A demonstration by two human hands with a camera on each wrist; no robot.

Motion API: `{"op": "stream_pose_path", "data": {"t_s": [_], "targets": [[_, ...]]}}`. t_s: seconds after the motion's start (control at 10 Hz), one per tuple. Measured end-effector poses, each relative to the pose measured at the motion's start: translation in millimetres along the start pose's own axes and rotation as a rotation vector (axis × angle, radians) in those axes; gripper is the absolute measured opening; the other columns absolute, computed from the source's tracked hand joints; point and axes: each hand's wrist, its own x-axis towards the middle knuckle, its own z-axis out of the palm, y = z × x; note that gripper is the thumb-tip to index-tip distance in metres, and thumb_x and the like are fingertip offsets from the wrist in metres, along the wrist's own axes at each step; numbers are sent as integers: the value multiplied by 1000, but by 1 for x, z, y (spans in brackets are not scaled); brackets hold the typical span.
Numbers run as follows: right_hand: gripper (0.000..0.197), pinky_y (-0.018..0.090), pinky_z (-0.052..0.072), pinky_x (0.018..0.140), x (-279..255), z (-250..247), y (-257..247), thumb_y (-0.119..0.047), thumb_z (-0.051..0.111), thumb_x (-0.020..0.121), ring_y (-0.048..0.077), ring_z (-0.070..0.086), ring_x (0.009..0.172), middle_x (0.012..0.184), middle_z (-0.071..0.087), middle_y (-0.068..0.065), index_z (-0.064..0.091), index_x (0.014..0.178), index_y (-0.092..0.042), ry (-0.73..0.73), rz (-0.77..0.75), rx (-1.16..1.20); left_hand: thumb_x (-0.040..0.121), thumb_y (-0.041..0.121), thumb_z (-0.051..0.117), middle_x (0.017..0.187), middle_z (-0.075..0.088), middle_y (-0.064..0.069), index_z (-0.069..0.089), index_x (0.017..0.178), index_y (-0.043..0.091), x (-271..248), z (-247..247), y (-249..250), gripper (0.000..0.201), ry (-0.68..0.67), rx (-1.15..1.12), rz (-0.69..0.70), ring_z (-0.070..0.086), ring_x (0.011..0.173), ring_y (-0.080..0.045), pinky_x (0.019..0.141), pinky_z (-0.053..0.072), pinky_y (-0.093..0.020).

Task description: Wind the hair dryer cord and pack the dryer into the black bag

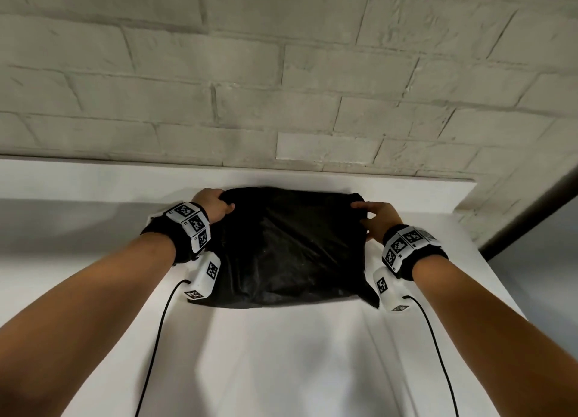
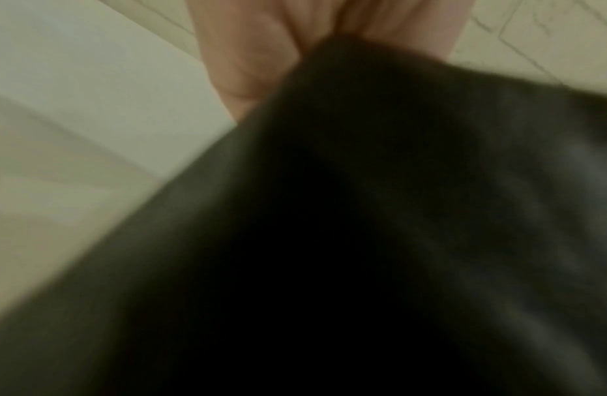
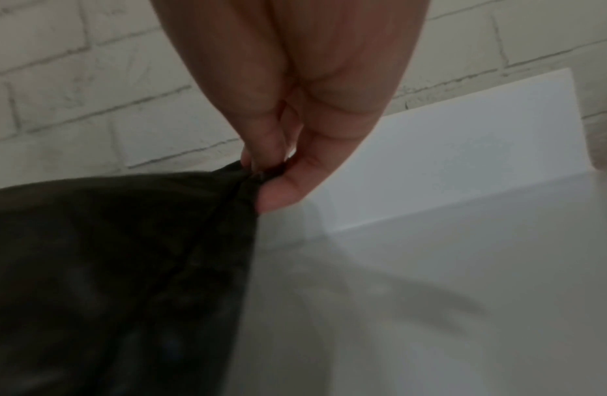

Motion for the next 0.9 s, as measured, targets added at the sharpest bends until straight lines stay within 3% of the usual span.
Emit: {"op": "stream_pose_path", "data": {"t_s": [0.1,0.2,0.3,0.4,0.5,0.6,0.7,0.8,0.9], "targets": [[48,19,54,45,11,-2,3,14,40,84,29,60,83,129,53,17,58,119,-13,-28,-12,-62,88,18,59,119,62,-23,61,115,-3,9,4,2,34,-13,41,-18,57,111,-35,92,44,-35],[49,27,57,51,23,-5,2,14,39,85,33,61,87,132,50,15,57,120,-15,-35,-8,-123,88,22,60,123,60,-22,58,120,-4,19,6,5,41,-10,68,-36,56,114,-34,96,42,-35],[51,33,52,61,32,-6,0,10,42,86,30,61,86,115,50,6,54,125,-20,-49,1,-230,86,24,63,125,59,-22,56,122,-4,24,5,6,46,-6,69,-61,56,116,-34,102,43,-39],[54,13,42,58,31,-4,2,0,52,85,9,46,65,102,47,5,43,135,-20,-103,-43,-358,84,27,66,124,60,-22,57,122,-4,29,8,2,50,6,52,-75,57,115,-35,101,44,-43],[66,29,42,90,23,2,3,-4,57,84,24,54,106,134,47,16,26,142,-16,-160,-62,-424,83,34,66,123,62,-21,58,122,-1,29,12,-5,53,-7,-10,-98,59,112,-35,100,46,-42],[64,32,35,102,19,3,7,-7,58,83,30,43,128,141,42,16,31,140,-15,-107,-45,-393,85,44,60,123,62,-18,56,125,4,27,14,-14,56,-49,-62,-132,60,111,-33,99,48,-42],[55,33,37,100,15,-3,11,-13,61,83,30,46,124,135,48,15,41,134,-16,-38,-6,-370,83,55,55,128,59,-13,52,130,11,20,7,-17,65,-88,-83,-170,58,115,-30,101,47,-42],[51,33,37,100,10,-8,13,-15,62,82,29,49,121,131,53,14,46,130,-13,13,-18,-339,86,50,54,142,46,-14,32,144,9,12,-1,-15,74,-74,-12,-189,47,128,-31,107,40,-40],[44,31,37,99,0,-9,19,-13,62,82,28,52,118,127,56,15,52,124,-10,23,-29,-294,88,41,56,149,36,-15,28,145,6,-11,-12,-7,72,-36,96,-158,38,135,-30,108,34,-33]]}}
